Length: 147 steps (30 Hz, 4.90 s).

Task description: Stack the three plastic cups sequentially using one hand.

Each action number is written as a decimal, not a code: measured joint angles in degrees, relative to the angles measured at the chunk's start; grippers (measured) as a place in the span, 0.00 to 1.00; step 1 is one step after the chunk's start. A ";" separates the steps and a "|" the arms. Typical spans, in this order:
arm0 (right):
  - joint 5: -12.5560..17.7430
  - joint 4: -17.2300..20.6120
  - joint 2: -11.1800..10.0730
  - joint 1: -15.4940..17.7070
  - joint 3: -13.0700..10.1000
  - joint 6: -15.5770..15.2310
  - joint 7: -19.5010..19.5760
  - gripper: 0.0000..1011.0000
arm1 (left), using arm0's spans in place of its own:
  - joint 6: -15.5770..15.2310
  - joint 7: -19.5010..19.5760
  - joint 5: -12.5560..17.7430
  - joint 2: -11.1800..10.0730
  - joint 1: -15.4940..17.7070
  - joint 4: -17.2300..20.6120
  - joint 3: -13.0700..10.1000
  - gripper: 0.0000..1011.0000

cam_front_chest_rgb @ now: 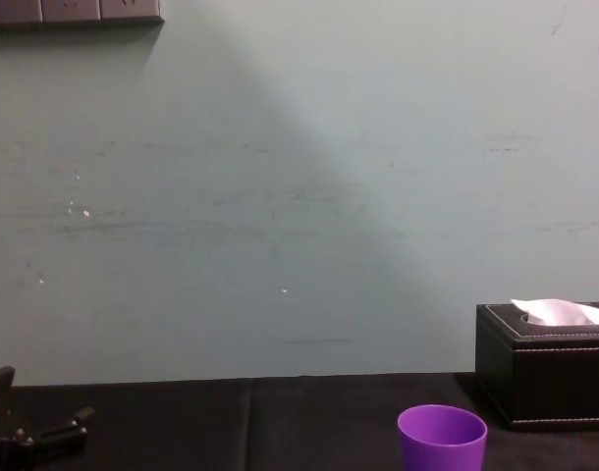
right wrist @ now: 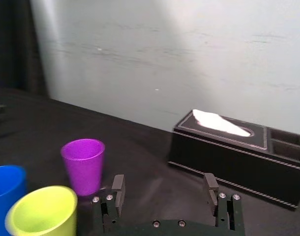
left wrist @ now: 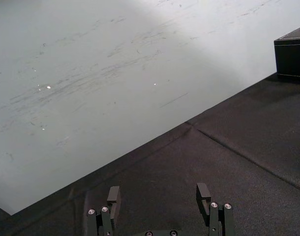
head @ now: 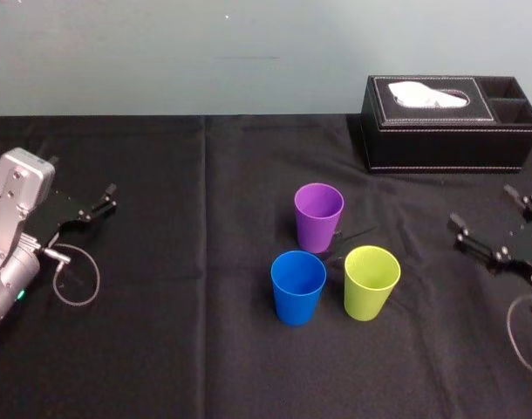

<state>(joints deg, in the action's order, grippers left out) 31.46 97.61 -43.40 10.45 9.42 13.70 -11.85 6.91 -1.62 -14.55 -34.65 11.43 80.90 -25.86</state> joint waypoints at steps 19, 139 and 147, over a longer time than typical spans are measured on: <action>5.40 1.19 -3.75 11.23 -3.88 6.75 -16.04 0.99 | 0.00 0.00 0.00 0.00 0.00 0.00 0.00 1.00; -9.62 9.98 7.27 2.37 -2.73 -11.43 -9.99 0.73 | 0.00 0.00 0.00 0.00 0.00 0.00 0.00 1.00; -11.35 12.85 7.63 -0.10 -2.79 -15.57 -9.49 0.73 | 0.00 0.00 0.00 0.00 0.00 0.00 0.00 1.00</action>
<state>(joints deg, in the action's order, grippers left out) 20.10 110.46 -35.77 10.35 6.62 -1.86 -21.34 6.91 -1.62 -14.55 -34.65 11.43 80.90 -25.86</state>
